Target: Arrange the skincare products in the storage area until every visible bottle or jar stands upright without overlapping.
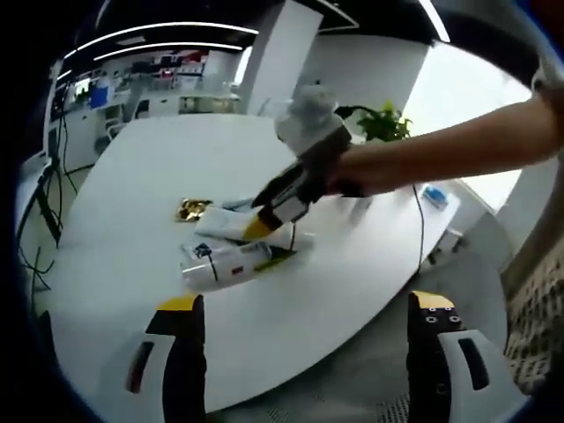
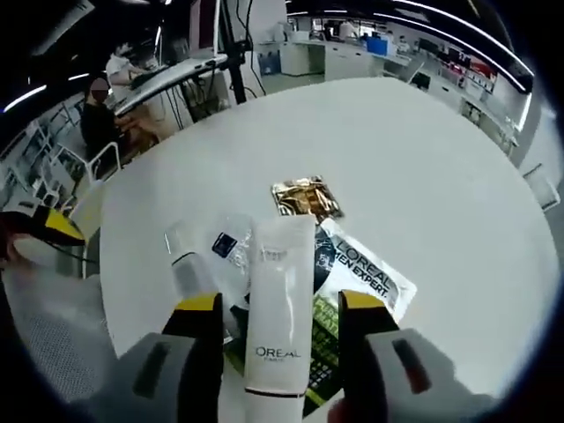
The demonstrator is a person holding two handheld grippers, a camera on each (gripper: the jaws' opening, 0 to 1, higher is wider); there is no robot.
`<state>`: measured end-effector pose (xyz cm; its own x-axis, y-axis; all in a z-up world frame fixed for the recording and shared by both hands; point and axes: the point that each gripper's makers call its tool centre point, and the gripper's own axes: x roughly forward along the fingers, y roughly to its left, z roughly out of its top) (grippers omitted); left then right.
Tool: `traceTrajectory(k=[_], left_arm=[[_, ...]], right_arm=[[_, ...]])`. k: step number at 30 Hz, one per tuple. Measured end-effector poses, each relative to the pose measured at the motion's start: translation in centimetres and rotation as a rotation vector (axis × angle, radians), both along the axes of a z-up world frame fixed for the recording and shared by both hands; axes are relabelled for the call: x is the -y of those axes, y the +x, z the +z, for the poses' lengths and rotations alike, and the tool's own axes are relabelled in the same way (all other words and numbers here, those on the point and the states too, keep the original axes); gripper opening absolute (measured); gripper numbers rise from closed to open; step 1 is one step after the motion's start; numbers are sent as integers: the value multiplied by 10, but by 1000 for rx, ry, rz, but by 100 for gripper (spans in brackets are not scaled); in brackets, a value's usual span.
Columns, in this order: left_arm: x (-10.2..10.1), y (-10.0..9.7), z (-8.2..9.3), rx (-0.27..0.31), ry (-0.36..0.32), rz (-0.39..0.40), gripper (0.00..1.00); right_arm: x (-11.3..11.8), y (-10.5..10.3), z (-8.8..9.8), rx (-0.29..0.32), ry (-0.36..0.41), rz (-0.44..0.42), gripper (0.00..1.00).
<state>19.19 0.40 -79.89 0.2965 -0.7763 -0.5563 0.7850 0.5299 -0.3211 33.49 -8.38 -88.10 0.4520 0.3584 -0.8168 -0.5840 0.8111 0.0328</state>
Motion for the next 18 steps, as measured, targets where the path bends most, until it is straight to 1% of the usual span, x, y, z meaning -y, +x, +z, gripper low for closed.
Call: traceTrajectory(k=[2, 10, 12, 13, 14, 15, 18], left_arm=[[0, 1, 0, 0, 0, 0, 93], [0, 3, -1, -3, -3, 5, 93], [-1, 4, -1, -7, -7, 12, 93], [-2, 5, -1, -7, -8, 16, 92], [-2, 5, -1, -8, -9, 17, 92], [-2, 5, -1, -9, -9, 17, 92], [-2, 4, -1, -8, -8, 13, 92]], right_arm=[[-1, 5, -5, -11, -6, 5, 48], [-7, 9, -12, -32, -51, 22, 42], [-6, 8, -16, -41, -71, 28, 39], [-3, 6, -19, -50, -99, 33, 36], [-4, 7, -19, -34, -105, 45, 37], [-6, 6, -19, -36, -95, 43, 36], [-6, 8, -21, -20, -113, 65, 35]])
